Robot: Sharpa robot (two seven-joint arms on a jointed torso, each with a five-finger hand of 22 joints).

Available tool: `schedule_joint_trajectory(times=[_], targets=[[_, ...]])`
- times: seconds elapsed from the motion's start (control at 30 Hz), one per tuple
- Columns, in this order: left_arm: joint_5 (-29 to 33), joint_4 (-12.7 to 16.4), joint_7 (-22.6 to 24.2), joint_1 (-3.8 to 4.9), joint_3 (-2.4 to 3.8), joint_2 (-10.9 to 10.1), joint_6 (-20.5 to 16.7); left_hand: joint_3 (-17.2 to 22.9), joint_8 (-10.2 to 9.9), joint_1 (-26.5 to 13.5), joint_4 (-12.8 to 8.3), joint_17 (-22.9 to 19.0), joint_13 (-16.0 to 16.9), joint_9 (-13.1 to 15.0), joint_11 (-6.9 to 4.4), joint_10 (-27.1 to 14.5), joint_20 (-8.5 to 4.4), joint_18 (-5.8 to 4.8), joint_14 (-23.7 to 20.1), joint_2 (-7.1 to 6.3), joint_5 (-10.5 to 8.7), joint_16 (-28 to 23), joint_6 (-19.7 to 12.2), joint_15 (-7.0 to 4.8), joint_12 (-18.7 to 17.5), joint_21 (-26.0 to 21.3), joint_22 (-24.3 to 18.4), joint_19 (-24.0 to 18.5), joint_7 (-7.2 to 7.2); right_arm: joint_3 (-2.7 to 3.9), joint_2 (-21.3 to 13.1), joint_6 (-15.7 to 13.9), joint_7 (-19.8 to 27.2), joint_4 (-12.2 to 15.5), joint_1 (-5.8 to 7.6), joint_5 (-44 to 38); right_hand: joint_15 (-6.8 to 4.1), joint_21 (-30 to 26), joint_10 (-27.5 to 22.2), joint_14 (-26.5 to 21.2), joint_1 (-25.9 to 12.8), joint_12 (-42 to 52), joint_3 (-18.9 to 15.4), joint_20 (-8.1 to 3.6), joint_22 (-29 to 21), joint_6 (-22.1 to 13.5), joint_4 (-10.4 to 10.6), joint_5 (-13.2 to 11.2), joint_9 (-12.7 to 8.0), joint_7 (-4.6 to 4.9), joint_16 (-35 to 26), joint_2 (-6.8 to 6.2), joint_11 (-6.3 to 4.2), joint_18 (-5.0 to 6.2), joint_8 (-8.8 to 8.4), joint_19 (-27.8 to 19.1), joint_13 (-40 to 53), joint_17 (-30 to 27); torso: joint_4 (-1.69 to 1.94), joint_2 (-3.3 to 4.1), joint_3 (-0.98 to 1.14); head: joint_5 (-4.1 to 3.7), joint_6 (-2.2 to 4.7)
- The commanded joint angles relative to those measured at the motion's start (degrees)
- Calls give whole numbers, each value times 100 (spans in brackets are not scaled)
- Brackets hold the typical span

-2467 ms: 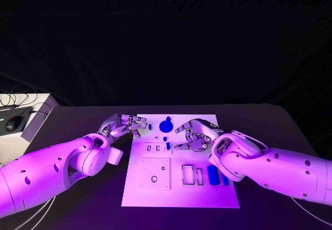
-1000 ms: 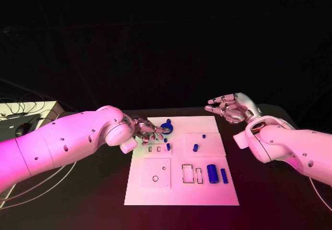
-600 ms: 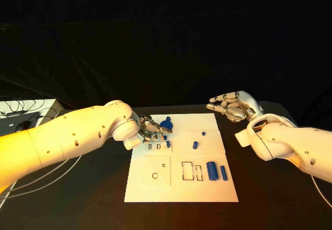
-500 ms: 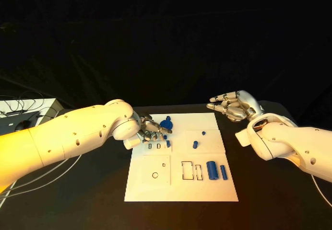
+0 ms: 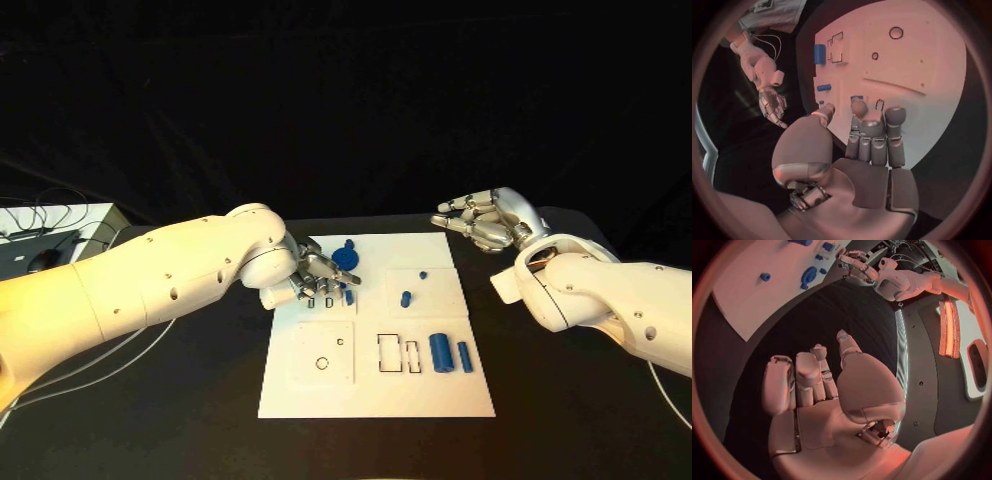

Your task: Assemble the parts on the task board

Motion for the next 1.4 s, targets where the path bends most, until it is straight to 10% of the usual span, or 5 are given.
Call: schedule_joint_trajectory(times=[0.03,0.4,0.8,1.4], targets=[[-87,-87,-86,12,-7,59,335,35,-24,8,-56,-10,7,20,28,-16,14,26,-30,-4,9,-26,10,12,-35,-39,12,22,9,1,14,46,-32,-12,-3,-72,-36,-20,-2,-2,-31,24,0,-35,1096,-17,-39,38,5,26,-9,16,-10,6,-31,406,8,5,3,-4,3,6,-26],[-160,-268,-126,12,-15,123,553,268,6,-30,-196,-7,1,110,21,-23,15,25,-31,-28,6,-27,22,8,-26,-76,77,30,-3,1,27,43,-54,-23,-3,-82,-35,-17,-6,-2,-40,17,1,-34,1097,-22,-38,31,8,27,-6,16,-9,5,-35,407,5,8,4,5,2,2,-52],[-158,-343,-123,7,-7,201,523,342,535,-111,-131,17,-35,1069,-36,-35,-31,-9,-21,-114,4,3,-157,-35,31,-131,258,83,-106,1,41,43,-76,-26,-2,-91,-35,-15,-5,-2,-51,15,0,-34,1097,-23,-32,29,12,28,-3,14,-8,5,-36,408,5,10,-12,26,-10,-17,-54],[-211,-495,-110,-5,-1,351,440,249,526,-47,-76,2,-46,1140,-24,-86,-35,-17,-31,-154,4,-2,-211,-28,58,-183,314,73,-88,1,56,51,-113,-21,-2,-132,-33,-13,-4,-2,-43,10,6,-32,1098,-36,-35,18,12,32,-3,9,-6,5,-44,409,2,10,-2,27,-15,-48,-81]])
